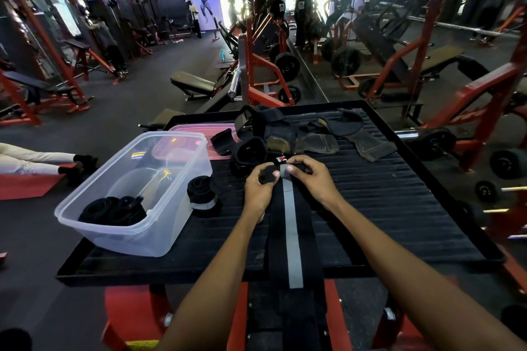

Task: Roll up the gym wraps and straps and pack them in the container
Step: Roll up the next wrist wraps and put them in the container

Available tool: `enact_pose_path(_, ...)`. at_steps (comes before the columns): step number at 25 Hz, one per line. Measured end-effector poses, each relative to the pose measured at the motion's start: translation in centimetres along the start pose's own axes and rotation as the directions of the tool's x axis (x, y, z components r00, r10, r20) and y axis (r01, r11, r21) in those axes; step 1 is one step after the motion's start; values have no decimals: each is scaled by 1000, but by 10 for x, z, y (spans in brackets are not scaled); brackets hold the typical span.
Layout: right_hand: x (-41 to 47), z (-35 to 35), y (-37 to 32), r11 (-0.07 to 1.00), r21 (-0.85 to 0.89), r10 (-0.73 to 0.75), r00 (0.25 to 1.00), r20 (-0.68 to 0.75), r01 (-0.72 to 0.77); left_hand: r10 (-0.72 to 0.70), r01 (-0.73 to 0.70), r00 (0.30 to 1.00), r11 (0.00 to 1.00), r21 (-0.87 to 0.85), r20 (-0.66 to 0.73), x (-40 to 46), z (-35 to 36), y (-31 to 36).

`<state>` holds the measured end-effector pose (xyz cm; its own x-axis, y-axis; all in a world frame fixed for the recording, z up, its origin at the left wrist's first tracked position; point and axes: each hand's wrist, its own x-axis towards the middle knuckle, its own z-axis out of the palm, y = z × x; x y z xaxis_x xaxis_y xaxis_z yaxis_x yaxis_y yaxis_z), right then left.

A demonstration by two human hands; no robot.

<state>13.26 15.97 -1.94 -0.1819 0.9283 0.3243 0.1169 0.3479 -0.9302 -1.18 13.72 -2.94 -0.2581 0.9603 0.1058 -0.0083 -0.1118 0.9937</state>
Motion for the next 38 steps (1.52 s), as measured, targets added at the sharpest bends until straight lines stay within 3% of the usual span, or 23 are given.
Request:
enact_pose_path(8, 0, -3, -1, 1000, -8, 5, 1000, -12, -5, -7, 7, 1000, 1000, 12, 21, -1, 0, 0)
enact_pose_path(15, -1, -2, 3, 996, -73, 40, 999, -16, -41, 91, -94, 995, 992, 84, 38, -2, -2, -1)
enact_pose_path(20, 0, -3, 4, 997, -69, 17, 1000, -22, -19, -3, 1, 1000, 998, 64, 31, -4, 0, 3)
enact_pose_path(26, 0, -1, 5, 996, -63, 60, 998, -10, -60, 109, -112, 993, 991, 73, 39, -3, -3, 2)
enact_pose_path(32, -1, -3, -3, 999, -20, -29, 999, -26, 29, 74, -77, 996, 994, 82, 39, -1, -3, 1)
enact_pose_path(35, -4, 0, -5, 998, -50, 34, 999, 9, -33, 86, -87, 996, 993, 84, 11, -4, -3, 6)
enact_pose_path(38, -4, 1, -2, 980, -174, 108, 993, 41, -100, 86, -97, 993, 986, 138, 82, -7, -1, 7)
